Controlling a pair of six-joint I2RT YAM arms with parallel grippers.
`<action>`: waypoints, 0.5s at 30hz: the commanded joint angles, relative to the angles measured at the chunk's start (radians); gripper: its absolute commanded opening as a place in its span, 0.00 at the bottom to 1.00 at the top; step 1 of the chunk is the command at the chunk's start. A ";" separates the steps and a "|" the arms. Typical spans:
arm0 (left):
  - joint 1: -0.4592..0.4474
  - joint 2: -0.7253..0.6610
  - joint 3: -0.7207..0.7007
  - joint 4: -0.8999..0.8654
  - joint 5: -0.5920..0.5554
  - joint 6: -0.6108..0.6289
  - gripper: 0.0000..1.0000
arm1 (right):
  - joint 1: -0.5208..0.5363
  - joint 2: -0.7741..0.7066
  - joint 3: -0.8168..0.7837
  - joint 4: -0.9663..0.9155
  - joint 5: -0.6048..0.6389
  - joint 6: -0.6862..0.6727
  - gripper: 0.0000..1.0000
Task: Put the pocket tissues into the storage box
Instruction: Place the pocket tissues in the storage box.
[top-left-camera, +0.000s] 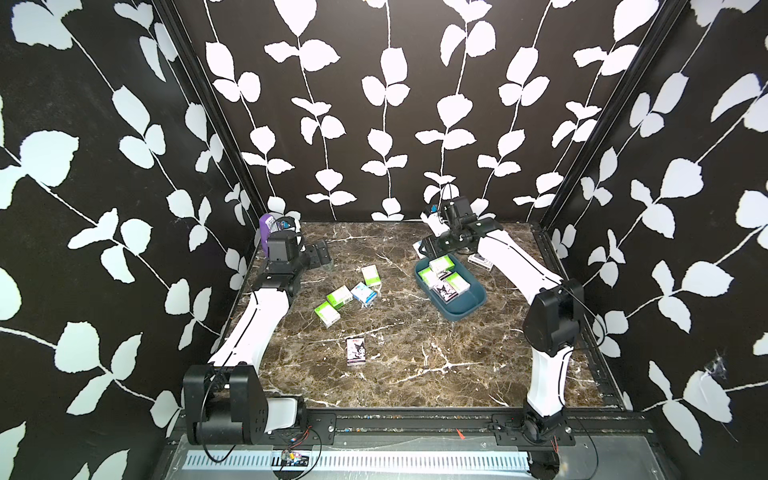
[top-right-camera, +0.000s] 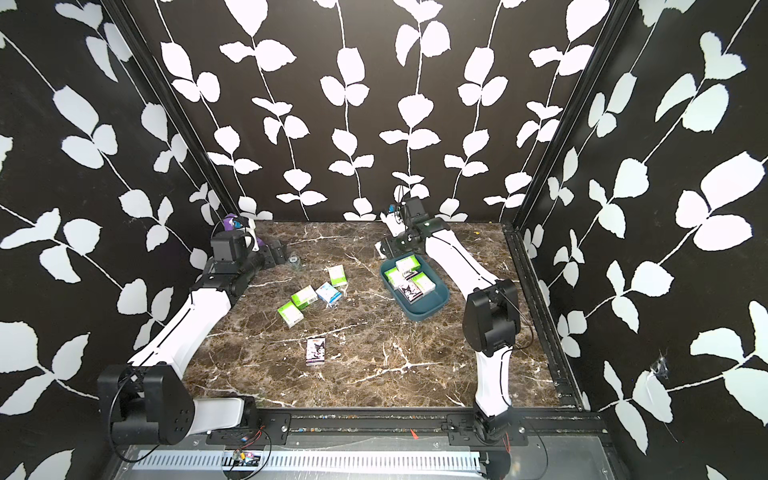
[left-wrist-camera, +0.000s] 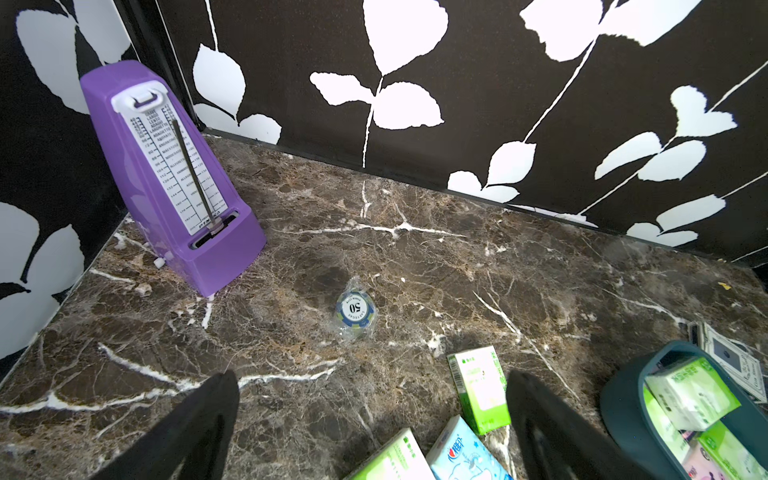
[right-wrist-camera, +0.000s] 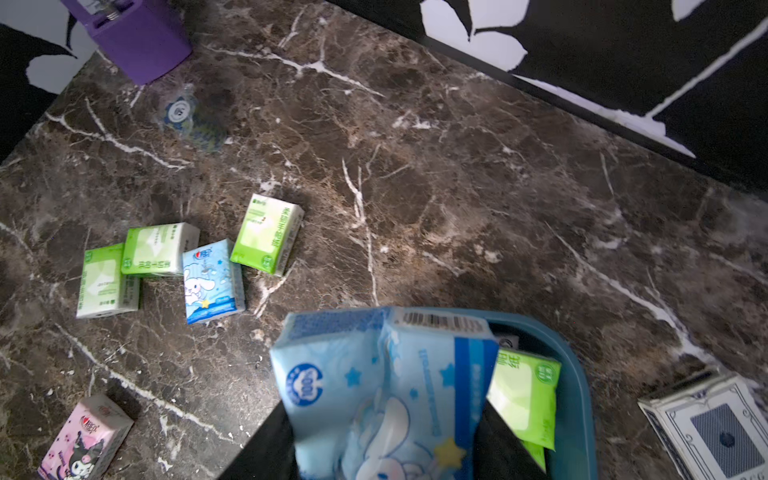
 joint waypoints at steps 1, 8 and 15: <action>0.005 -0.003 -0.006 0.027 0.011 -0.010 0.99 | 0.012 0.040 -0.015 -0.070 -0.016 0.041 0.57; 0.004 -0.001 0.002 0.023 0.010 -0.008 0.99 | 0.013 0.118 0.056 -0.145 -0.060 0.072 0.56; 0.005 0.001 0.006 0.021 0.012 -0.008 0.99 | 0.012 0.150 0.066 -0.154 -0.039 0.088 0.56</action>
